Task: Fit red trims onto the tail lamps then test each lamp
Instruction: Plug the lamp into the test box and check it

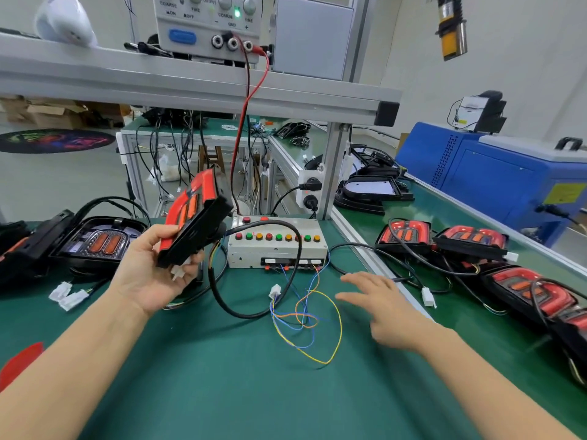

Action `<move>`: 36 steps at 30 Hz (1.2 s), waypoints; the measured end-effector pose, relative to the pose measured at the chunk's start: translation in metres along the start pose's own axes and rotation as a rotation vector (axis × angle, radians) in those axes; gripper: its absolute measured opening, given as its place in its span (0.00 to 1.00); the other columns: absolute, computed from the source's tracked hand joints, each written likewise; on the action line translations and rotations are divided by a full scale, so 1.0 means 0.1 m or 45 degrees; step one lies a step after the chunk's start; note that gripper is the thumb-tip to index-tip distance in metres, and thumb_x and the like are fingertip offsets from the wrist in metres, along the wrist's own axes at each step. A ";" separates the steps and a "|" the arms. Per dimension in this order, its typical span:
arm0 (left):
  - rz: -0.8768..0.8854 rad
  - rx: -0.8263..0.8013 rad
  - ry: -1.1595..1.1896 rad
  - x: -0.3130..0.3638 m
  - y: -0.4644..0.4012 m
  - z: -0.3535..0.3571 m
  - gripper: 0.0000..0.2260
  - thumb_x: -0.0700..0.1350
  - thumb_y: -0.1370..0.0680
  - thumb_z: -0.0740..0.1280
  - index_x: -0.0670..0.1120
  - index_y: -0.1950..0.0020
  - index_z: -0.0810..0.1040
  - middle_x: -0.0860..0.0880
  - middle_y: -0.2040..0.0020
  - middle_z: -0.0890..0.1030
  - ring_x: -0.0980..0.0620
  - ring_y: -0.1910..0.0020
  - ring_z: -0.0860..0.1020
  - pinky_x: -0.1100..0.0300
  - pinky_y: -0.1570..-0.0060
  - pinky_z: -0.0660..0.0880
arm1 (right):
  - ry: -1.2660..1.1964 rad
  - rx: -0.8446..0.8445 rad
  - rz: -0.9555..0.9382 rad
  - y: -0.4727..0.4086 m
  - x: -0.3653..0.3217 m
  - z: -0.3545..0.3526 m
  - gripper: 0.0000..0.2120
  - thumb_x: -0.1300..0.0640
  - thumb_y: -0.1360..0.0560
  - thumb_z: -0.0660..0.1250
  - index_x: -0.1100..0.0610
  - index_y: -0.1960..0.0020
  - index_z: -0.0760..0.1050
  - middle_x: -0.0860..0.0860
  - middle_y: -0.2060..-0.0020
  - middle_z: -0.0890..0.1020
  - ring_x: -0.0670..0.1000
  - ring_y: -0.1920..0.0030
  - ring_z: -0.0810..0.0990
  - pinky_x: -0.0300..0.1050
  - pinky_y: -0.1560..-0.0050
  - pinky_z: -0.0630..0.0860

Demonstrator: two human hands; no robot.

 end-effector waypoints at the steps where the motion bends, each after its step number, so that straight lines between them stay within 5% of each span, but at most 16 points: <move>1: -0.006 -0.009 -0.001 -0.02 0.00 0.01 0.10 0.46 0.35 0.66 0.42 0.61 0.83 0.45 0.62 0.78 0.50 0.71 0.74 0.66 0.78 0.68 | -0.167 0.028 0.135 -0.01 0.05 -0.04 0.37 0.72 0.32 0.58 0.48 0.27 0.66 0.48 0.25 0.60 0.49 0.25 0.57 0.43 0.27 0.53; 4: -0.018 -0.043 -0.017 -0.06 0.02 0.09 0.10 0.45 0.34 0.65 0.42 0.60 0.83 0.45 0.59 0.78 0.50 0.70 0.73 0.65 0.78 0.68 | -0.516 0.463 0.436 0.00 -0.01 -0.28 0.24 0.69 0.26 0.58 0.55 0.34 0.75 0.51 0.36 0.74 0.51 0.36 0.72 0.40 0.38 0.65; 6: -0.032 -0.060 -0.028 -0.08 0.02 0.14 0.11 0.46 0.34 0.65 0.42 0.58 0.83 0.45 0.58 0.78 0.51 0.70 0.73 0.65 0.78 0.68 | -0.589 0.490 0.353 -0.04 -0.34 -0.37 0.11 0.55 0.22 0.61 0.51 0.44 0.80 0.50 0.47 0.79 0.51 0.45 0.77 0.43 0.46 0.69; 9: -0.065 -0.059 -0.039 -0.13 0.03 0.23 0.15 0.46 0.34 0.65 0.42 0.50 0.79 0.43 0.56 0.77 0.51 0.70 0.73 0.66 0.77 0.68 | -0.592 0.226 0.327 -0.15 -0.89 -0.34 0.24 0.32 0.29 0.58 0.51 0.60 0.78 0.48 0.62 0.80 0.52 0.58 0.77 0.45 0.61 0.71; 11: -0.078 -0.047 -0.032 -0.17 0.04 0.29 0.14 0.45 0.34 0.65 0.42 0.51 0.78 0.43 0.56 0.77 0.51 0.71 0.74 0.67 0.78 0.68 | -0.423 0.110 0.342 -0.24 -1.12 -0.25 0.29 0.28 0.31 0.58 0.55 0.68 0.70 0.50 0.68 0.77 0.54 0.64 0.75 0.44 0.68 0.66; 14: -0.092 -0.029 -0.047 -0.21 0.07 0.34 0.14 0.45 0.35 0.65 0.41 0.53 0.78 0.43 0.59 0.78 0.50 0.73 0.75 0.68 0.78 0.68 | -0.332 0.015 0.294 -0.34 -1.30 -0.10 0.24 0.38 0.25 0.63 0.55 0.69 0.63 0.53 0.68 0.73 0.59 0.59 0.75 0.46 0.65 0.62; 17: -0.092 -0.004 -0.069 -0.20 0.10 0.32 0.15 0.45 0.37 0.66 0.41 0.52 0.78 0.43 0.60 0.79 0.50 0.74 0.75 0.68 0.78 0.68 | -0.420 0.164 0.199 -0.35 -1.29 -0.07 0.12 0.51 0.20 0.60 0.57 0.55 0.76 0.56 0.55 0.80 0.59 0.49 0.76 0.46 0.59 0.64; 20: -0.066 0.001 -0.038 -0.15 0.10 0.23 0.18 0.45 0.38 0.68 0.41 0.50 0.78 0.43 0.58 0.78 0.51 0.72 0.75 0.68 0.77 0.68 | -0.546 0.368 0.050 -0.16 -1.17 -0.09 0.11 0.52 0.20 0.60 0.53 0.48 0.81 0.51 0.56 0.81 0.53 0.54 0.72 0.46 0.55 0.65; 24: -0.021 0.019 0.026 -0.08 0.09 0.04 0.12 0.45 0.34 0.66 0.42 0.54 0.79 0.44 0.57 0.78 0.50 0.70 0.74 0.65 0.77 0.69 | -0.275 0.530 0.196 0.14 -0.81 -0.02 0.04 0.55 0.27 0.73 0.53 0.61 0.83 0.48 0.68 0.80 0.54 0.62 0.76 0.45 0.61 0.67; 27: -0.003 -0.037 0.037 -0.08 0.10 0.01 0.11 0.46 0.33 0.65 0.43 0.57 0.83 0.45 0.56 0.78 0.51 0.69 0.73 0.66 0.77 0.68 | 0.014 0.449 0.427 0.15 -0.71 0.03 0.15 0.59 0.44 0.83 0.52 0.75 0.76 0.47 0.78 0.74 0.52 0.75 0.74 0.41 0.73 0.65; 31: -0.015 -0.083 0.052 -0.15 0.11 0.05 0.14 0.46 0.27 0.60 0.44 0.61 0.84 0.45 0.59 0.81 0.52 0.71 0.74 0.66 0.79 0.68 | 0.034 0.382 0.380 -0.12 -0.75 0.03 0.02 0.60 0.28 0.70 0.54 0.59 0.80 0.51 0.61 0.81 0.55 0.57 0.78 0.45 0.59 0.61; 33: -0.069 -0.122 0.060 -0.22 0.14 0.12 0.12 0.45 0.30 0.62 0.43 0.61 0.84 0.42 0.60 0.79 0.52 0.74 0.73 0.65 0.81 0.68 | -0.066 0.301 0.292 -0.28 -0.79 0.05 0.10 0.58 0.20 0.59 0.53 0.47 0.79 0.52 0.50 0.79 0.55 0.46 0.74 0.46 0.54 0.58; 36: -0.134 -0.194 0.018 -0.33 0.16 0.22 0.15 0.45 0.42 0.74 0.39 0.59 0.83 0.40 0.60 0.78 0.50 0.74 0.73 0.65 0.81 0.67 | -0.368 0.217 0.332 -0.43 -0.81 0.06 0.16 0.59 0.25 0.62 0.52 0.38 0.74 0.50 0.41 0.75 0.54 0.38 0.70 0.44 0.45 0.59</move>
Point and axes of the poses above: each hand's wrist, its own y-axis away from the middle knuckle, its own z-axis out of the palm, x = y × z, the point moved 4 cm from there along -y, towards the middle knuckle
